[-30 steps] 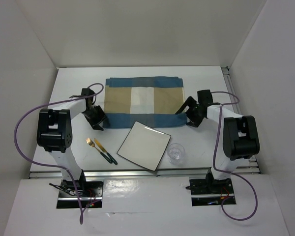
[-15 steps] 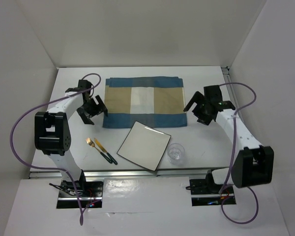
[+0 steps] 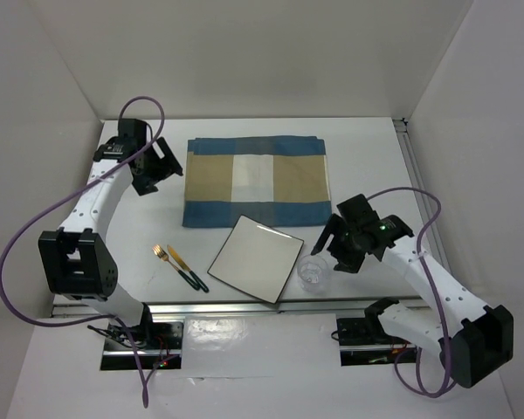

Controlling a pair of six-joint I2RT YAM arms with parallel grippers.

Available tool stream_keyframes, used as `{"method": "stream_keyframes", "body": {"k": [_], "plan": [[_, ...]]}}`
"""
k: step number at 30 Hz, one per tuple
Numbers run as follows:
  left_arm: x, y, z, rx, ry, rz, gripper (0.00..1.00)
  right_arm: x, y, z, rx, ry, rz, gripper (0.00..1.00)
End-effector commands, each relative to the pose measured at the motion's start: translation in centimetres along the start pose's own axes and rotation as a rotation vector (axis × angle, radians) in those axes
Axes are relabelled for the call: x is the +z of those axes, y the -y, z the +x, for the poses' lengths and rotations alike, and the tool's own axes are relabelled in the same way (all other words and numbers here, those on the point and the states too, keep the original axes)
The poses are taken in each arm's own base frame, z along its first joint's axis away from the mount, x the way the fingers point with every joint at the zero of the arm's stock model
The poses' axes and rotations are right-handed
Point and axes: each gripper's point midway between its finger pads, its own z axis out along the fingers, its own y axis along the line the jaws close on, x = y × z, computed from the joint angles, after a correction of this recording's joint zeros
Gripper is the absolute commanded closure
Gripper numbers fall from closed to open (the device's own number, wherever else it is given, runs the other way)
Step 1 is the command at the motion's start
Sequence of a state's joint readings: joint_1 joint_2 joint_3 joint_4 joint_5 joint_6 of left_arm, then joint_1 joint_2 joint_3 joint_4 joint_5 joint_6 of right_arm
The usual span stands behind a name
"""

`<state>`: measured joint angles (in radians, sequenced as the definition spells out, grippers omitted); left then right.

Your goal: Set the dinner table for one person

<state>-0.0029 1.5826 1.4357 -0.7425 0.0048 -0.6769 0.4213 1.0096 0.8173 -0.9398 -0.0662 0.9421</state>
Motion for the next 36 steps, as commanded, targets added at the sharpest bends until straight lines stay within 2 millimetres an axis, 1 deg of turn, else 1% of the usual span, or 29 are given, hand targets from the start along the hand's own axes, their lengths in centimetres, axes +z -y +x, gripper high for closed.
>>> {"method": "stream_keyframes", "body": {"k": [1,3,4,5,8,9,12,13,15,16,17,18,19,20,21,22,24,25,26,27,28,29,30,31,32,33,34,35,36], "plan": [[-0.9,0.1,0.0,0.032,0.02,0.019,0.0,-0.1,1.0,2.4,0.032,-0.05,0.044,0.18],[-1.2,0.3,0.0,0.032,0.026,0.034,0.01,0.7,2.0,3.0,0.016,-0.051,0.092,0.23],[-1.2,0.5,0.1,0.033,0.02,0.043,0.01,0.8,1.9,2.7,0.015,-0.038,0.087,0.26],[-1.2,0.5,0.1,0.033,0.02,0.043,0.01,1.2,2.4,2.9,0.016,-0.05,0.108,0.32],[-1.0,0.3,0.4,0.032,0.013,0.038,0.04,1.7,2.5,3.1,0.014,-0.044,0.108,0.38],[-1.4,0.4,0.3,0.033,0.022,0.044,0.05,1.8,2.2,3.2,0.015,-0.042,0.098,0.41],[-1.8,0.1,0.5,0.033,0.031,0.039,0.09,2.2,3.0,3.2,0.026,-0.031,0.127,0.61],[-1.8,0.1,0.5,0.033,0.031,0.039,0.1,2.2,3.0,3.2,0.026,-0.03,0.127,0.7],[-2.1,0.3,0.1,0.034,0.048,0.051,0.1,2.3,3.2,2.8,0.024,-0.01,0.138,0.79],[-2.1,0.5,0.2,0.034,0.042,0.06,0.11,2.1,3.1,2.4,0.023,0.003,0.148,0.93],[-2.1,0.5,0.2,0.034,0.042,0.06,0.11,1.7,3.1,1.9,0.03,0.029,0.162,1.0],[-2.1,0.5,0.2,0.034,0.042,0.06,0.11,1.1,3.4,1.7,0.029,0.034,0.187,1.0],[-2.0,0.8,0.2,0.034,0.036,0.072,0.12,-0.1,2.2,0.7,0.029,0.068,0.16,1.0],[-2.0,0.8,0.2,0.034,0.036,0.072,0.12,-0.9,1.7,0.1,0.029,0.093,0.155,1.0],[-2.1,1.0,0.3,0.035,0.028,0.084,0.12,-1.8,1.8,-0.8,0.027,0.134,0.176,1.0],[-2.1,1.0,0.3,0.035,0.028,0.084,0.12,-3.8,-0.1,-2.3,0.01,0.188,0.126,1.0],[-2.4,1.6,0.3,0.046,0.021,0.111,0.12,-5.4,-1.2,-4.4,-0.027,0.263,0.14,1.0],[-2.4,1.8,0.2,0.056,0.024,0.127,0.12,-5.4,-1.8,-5.5,-0.076,0.271,0.167,1.0],[-2.7,2.5,0.2,0.059,0.017,0.157,0.12,-6.8,-4.2,-7.5,-0.092,0.318,0.111,1.0],[-2.8,2.6,0.3,0.059,0.011,0.167,0.11,-5.9,-6.0,-9.0,-0.127,0.335,0.111,1.0],[-3.2,2.8,0.3,0.07,0.015,0.181,0.09,-5.9,-7.2,-10.4,-0.184,0.359,0.095,1.0],[-3.3,3.3,0.2,0.073,0.015,0.205,0.09,-6.6,-9.3,-12.6,-0.202,0.412,0.052,1.0],[-4.2,3.5,0.0,0.075,0.036,0.219,0.08,-6.1,-10.7,-13.8,-0.218,0.416,0.022,1.0],[-4.3,3.7,0.1,0.078,0.041,0.236,0.04,-3.9,-12.6,-15.8,-0.226,0.418,0.005,1.0],[-4.4,3.6,0.5,0.078,0.032,0.242,0.0,-4.5,-14.2,-18.6,-0.243,0.46,-0.03,1.0],[-4.7,3.9,0.1,0.081,0.052,0.255,0.0,-3.8,-15.3,-19.9,-0.252,0.471,-0.041,1.0],[-5.2,4.0,0.0,0.083,0.064,0.262,0.0,-0.9,-16.2,-21.6,-0.266,0.459,-0.026,1.0],[-5.1,3.9,0.3,0.083,0.051,0.265,0.0,-1.9,-17.7,-24.3,-0.267,0.513,-0.05,1.0],[-5.5,4.0,0.2,0.084,0.061,0.271,0.0,-1.1,-18.5,-25.4,-0.278,0.517,-0.056,1.0]]}}
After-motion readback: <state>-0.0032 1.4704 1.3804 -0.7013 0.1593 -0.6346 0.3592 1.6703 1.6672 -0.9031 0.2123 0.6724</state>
